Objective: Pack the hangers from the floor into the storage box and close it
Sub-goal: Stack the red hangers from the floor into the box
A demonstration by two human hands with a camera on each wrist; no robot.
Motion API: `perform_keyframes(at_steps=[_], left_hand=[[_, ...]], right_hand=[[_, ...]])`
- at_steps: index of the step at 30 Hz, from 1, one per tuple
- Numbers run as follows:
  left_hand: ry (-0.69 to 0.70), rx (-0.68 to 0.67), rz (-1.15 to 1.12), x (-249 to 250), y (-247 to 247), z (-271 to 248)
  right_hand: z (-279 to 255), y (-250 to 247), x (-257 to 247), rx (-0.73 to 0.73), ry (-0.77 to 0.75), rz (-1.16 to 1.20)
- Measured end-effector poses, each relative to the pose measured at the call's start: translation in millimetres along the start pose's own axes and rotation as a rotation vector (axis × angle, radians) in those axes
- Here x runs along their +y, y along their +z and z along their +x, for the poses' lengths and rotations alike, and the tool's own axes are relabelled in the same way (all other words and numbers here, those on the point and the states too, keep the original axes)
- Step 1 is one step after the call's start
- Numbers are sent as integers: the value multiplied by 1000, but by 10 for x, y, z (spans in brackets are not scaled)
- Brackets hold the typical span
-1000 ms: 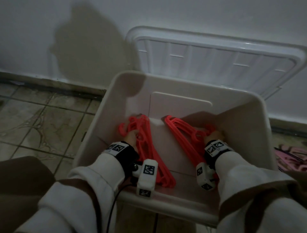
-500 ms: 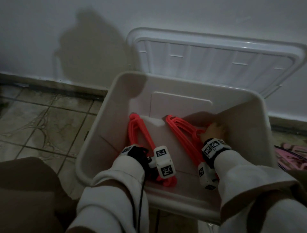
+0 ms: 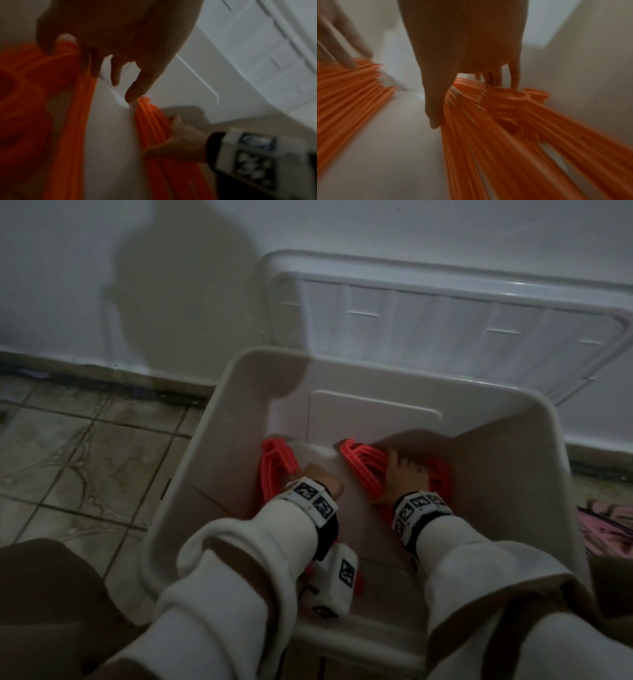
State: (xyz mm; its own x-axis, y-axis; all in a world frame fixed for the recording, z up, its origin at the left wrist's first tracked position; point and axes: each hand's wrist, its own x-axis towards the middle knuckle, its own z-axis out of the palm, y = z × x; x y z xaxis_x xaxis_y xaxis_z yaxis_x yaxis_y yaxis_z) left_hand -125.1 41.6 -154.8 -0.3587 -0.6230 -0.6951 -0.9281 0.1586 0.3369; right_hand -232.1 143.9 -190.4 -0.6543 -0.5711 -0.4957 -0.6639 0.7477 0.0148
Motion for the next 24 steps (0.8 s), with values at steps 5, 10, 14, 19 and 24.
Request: perform_keyframes(at_steps=[5,10,14,19,24], left_hand=[[-218,594,111,-107,116,129],[-224,490,-6,-179,212,261],[-253,445,63,-290,253,389],[-271,376,85,-319,209,369],[-276,339,81,-269,122,267]], right_hand=[[73,37,21,-24,30,-21],[154,98,14,-28,59,-7],[182,109,-7,-47,80,-9],[198,82,14,-63,89,26],[140,39,9,-58,75,45]])
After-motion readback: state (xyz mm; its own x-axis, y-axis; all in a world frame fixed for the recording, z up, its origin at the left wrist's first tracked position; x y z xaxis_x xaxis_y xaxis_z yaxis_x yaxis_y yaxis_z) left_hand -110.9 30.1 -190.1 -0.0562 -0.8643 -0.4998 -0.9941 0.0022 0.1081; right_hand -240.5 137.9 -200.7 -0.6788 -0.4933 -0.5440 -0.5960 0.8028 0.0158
